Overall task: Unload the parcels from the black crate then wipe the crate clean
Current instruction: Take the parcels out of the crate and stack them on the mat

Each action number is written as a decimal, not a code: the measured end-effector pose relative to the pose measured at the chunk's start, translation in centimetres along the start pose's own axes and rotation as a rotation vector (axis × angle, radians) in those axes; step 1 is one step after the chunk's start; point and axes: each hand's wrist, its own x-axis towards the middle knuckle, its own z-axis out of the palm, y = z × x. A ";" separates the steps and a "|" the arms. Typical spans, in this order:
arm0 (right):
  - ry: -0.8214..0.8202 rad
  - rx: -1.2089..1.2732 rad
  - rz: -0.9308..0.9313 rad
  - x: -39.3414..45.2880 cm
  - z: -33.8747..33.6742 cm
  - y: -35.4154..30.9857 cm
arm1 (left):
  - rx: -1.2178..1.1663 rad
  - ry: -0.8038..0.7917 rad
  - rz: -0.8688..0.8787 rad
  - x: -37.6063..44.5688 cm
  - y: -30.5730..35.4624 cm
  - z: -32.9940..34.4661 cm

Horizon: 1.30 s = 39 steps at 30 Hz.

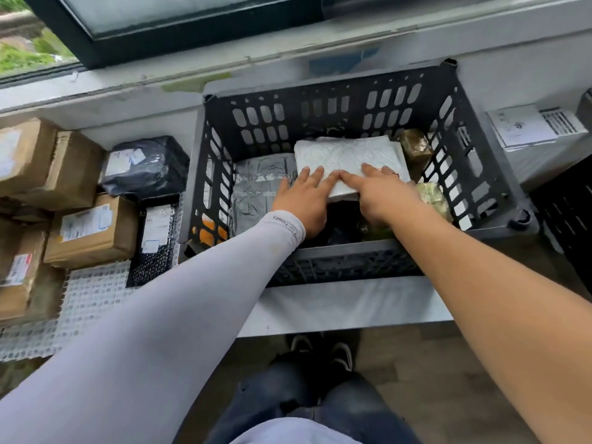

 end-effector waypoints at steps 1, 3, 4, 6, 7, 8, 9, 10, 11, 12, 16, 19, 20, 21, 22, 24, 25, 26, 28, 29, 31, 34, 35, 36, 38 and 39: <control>-0.003 0.008 0.007 0.0 -0.1 0.0 | -0.003 0.003 0.007 0.1 0.0 0.1; 0.002 0.028 0.008 -0.1 -0.1 0.0 | -0.017 0.012 0.022 0.3 -0.1 0.3; 0.007 0.038 0.006 0.0 0.0 0.0 | -0.022 0.016 0.026 0.3 -0.1 0.4; 0.014 0.048 0.000 0.1 0.1 0.0 | -0.022 0.019 0.025 0.3 -0.2 0.2; 0.019 0.044 -0.009 0.0 0.0 -0.1 | -0.018 0.023 0.020 0.2 -0.4 0.1; 0.031 0.032 -0.019 -0.1 -0.1 -0.2 | -0.010 0.031 0.016 0.1 -0.5 -0.1; 0.050 0.009 -0.032 -0.2 -0.3 -0.3 | 0.002 0.042 0.012 0.0 -0.6 -0.3; 0.080 -0.032 -0.050 -0.4 -0.6 -0.4 | 0.014 0.058 0.009 -0.2 -0.7 -0.5; 0.128 -0.088 -0.074 -0.6 -1.1 -0.5 | 0.030 0.076 0.004 -0.4 -0.7 -0.8; 0.182 -0.150 -0.098 -0.7 -1.7 -0.7 | 0.044 0.096 -0.002 -0.6 -0.8 -1.2; 0.298 -0.302 -0.122 -1.7 -4.2 -2.8 | 0.044 0.191 -0.032 -2.0 -2.1 -3.1; 0.365 -0.369 -0.134 -2.7 -5.2 -5.6 | 0.095 0.271 -0.025 -3.9 -4.4 -4.7; 0.389 -0.387 -0.136 -3.1 -5.4 -6.7 | 0.111 0.289 -0.026 -4.7 -5.2 -5.2; 0.415 -0.404 -0.136 -3.5 -5.5 -8.0 | 0.129 0.311 -0.029 -5.6 -6.3 -5.6; 0.428 -0.417 -0.131 -3.9 -5.8 -9.2 | 0.145 0.329 -0.028 -6.3 -7.2 -6.1; 0.444 -0.420 -0.120 -4.7 -6.4 -11.6 | 0.156 0.361 -0.029 -7.7 -9.1 -6.8; 0.458 -0.417 -0.116 -5.0 -6.6 -13.0 | 0.156 0.378 -0.037 -8.5 -10.1 -7.1; 0.464 -0.413 -0.116 -5.2 -6.8 -14.4 | 0.154 0.392 -0.045 -9.3 -11.2 -7.4; 0.464 -0.412 -0.123 -5.5 -7.2 -17.2 | 0.151 0.411 -0.055 -11.0 -13.5 -7.9; 0.470 -0.420 -0.128 -5.7 -7.2 -18.6 | 0.151 0.415 -0.060 -12.0 -14.6 -8.1; 0.494 -0.437 -0.137 -5.9 -6.9 -21.6 | 0.144 0.408 -0.069 -14.0 -16.9 -8.0; 0.497 -0.443 -0.153 -6.4 -5.6 -26.2 | 0.117 0.407 -0.102 -16.9 -20.6 -7.1; 0.494 -0.443 -0.164 -6.6 -5.0 -27.8 | 0.107 0.406 -0.116 -17.8 -21.9 -6.5; 0.489 -0.443 -0.176 -6.8 -4.4 -29.3 | 0.101 0.404 -0.128 -18.7 -23.1 -5.9; 0.484 -0.437 -0.196 -7.1 -3.1 -32.3 | 0.088 0.394 -0.153 -20.5 -25.6 -4.5; 0.478 -0.432 -0.205 -7.3 -2.4 -33.7 | 0.079 0.380 -0.164 -21.5 -26.7 -3.9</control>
